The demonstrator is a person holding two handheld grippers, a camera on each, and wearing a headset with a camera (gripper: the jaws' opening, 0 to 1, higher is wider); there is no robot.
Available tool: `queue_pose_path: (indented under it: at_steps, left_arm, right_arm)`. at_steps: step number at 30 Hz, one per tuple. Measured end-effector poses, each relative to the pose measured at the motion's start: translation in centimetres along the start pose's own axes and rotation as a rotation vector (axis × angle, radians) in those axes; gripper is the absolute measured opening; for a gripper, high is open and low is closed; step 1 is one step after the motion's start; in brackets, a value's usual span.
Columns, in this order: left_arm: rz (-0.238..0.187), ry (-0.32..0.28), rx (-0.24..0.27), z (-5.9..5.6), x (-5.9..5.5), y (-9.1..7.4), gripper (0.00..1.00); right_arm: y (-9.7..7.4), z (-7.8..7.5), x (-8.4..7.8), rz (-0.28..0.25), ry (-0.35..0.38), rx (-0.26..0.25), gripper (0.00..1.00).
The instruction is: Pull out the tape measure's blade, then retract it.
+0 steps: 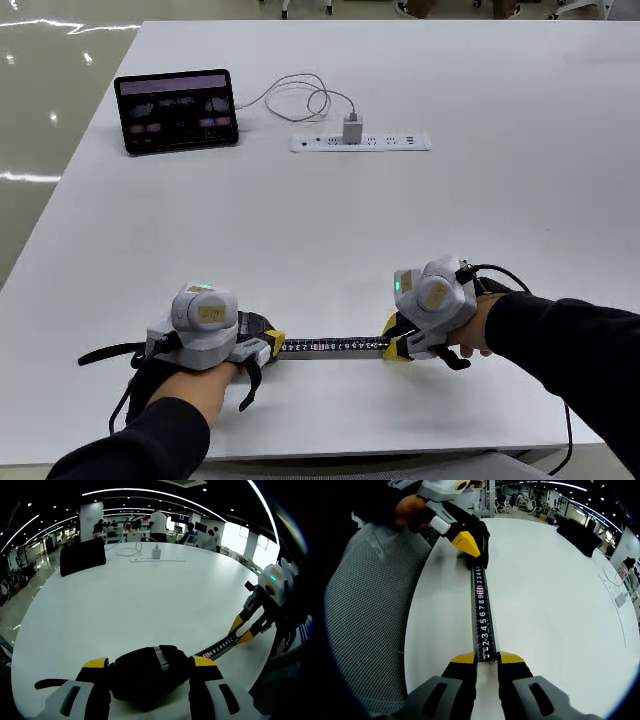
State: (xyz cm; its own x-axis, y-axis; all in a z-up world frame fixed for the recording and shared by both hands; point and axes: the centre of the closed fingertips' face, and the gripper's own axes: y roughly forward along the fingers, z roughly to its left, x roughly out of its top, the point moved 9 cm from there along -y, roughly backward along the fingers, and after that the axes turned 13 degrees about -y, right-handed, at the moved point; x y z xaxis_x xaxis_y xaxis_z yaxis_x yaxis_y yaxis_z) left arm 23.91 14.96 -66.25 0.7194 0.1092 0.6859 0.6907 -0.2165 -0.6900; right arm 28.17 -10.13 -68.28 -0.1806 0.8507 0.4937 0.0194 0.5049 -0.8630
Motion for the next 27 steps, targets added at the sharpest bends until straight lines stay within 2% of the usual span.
queue_pose_path:
  at_steps: [27]
  left_arm:
    - [-0.002,0.000,0.000,0.02,0.01,0.04,0.59]
  right_arm:
    - [0.70,-0.11,0.88,-0.032,0.021,-0.007,0.11]
